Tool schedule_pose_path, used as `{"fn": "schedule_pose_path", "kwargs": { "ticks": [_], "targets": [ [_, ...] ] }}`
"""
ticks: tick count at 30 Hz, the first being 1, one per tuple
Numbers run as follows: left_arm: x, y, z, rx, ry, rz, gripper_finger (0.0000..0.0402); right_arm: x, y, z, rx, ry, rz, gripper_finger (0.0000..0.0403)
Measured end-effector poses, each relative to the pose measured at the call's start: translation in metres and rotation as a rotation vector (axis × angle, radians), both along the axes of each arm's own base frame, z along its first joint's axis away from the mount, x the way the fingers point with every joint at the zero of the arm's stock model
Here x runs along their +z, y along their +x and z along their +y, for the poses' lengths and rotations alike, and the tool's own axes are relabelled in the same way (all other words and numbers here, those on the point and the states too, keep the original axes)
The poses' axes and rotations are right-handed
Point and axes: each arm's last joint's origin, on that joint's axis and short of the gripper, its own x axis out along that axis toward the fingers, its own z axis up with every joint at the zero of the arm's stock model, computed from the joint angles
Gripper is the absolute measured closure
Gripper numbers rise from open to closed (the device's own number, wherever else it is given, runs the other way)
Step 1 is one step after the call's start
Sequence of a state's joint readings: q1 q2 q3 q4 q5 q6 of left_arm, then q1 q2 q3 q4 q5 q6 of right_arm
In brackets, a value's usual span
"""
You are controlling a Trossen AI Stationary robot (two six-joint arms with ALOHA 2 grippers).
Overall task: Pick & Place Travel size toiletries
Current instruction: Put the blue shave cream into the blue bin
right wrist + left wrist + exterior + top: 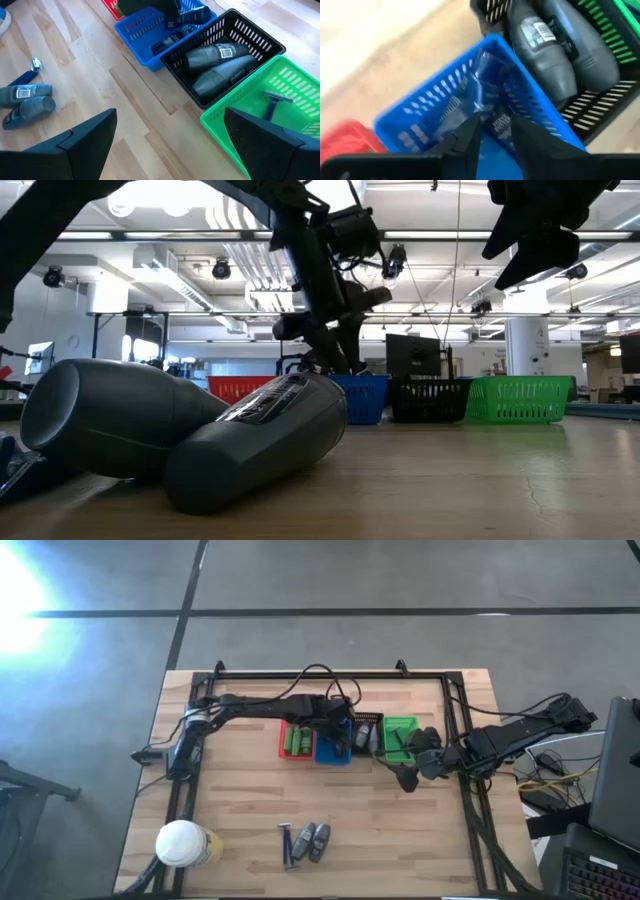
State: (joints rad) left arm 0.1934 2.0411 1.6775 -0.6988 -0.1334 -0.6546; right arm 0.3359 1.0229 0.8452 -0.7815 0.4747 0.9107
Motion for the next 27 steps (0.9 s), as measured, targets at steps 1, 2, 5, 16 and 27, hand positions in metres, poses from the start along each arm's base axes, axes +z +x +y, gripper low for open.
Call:
{"fn": "schedule_pose_path", "kwargs": {
  "ticks": [1,2,5,16,27],
  "targets": [
    [0.000,0.000,-0.001,-0.014,0.044,0.011,0.0293,0.000,0.000,0.000,0.002,-0.001,0.001,0.0037],
    [0.001,0.000,-0.003,-0.024,0.083,0.024,0.0293,0.000,0.000,0.000,0.003,-0.003,0.001,0.0037],
    [0.000,0.002,-0.010,-0.078,0.132,0.044,0.0284,-0.001,0.000,0.000,0.004,-0.004,0.004,0.0037],
    [-0.032,0.015,-0.012,-0.042,0.261,0.106,0.0180,-0.006,-0.001,0.000,-0.006,-0.001,0.016,0.0037],
    [-0.050,0.017,-0.011,-0.079,0.210,0.147,0.0275,-0.009,-0.002,-0.001,-0.013,0.001,0.022,0.0037]
  ]
}}
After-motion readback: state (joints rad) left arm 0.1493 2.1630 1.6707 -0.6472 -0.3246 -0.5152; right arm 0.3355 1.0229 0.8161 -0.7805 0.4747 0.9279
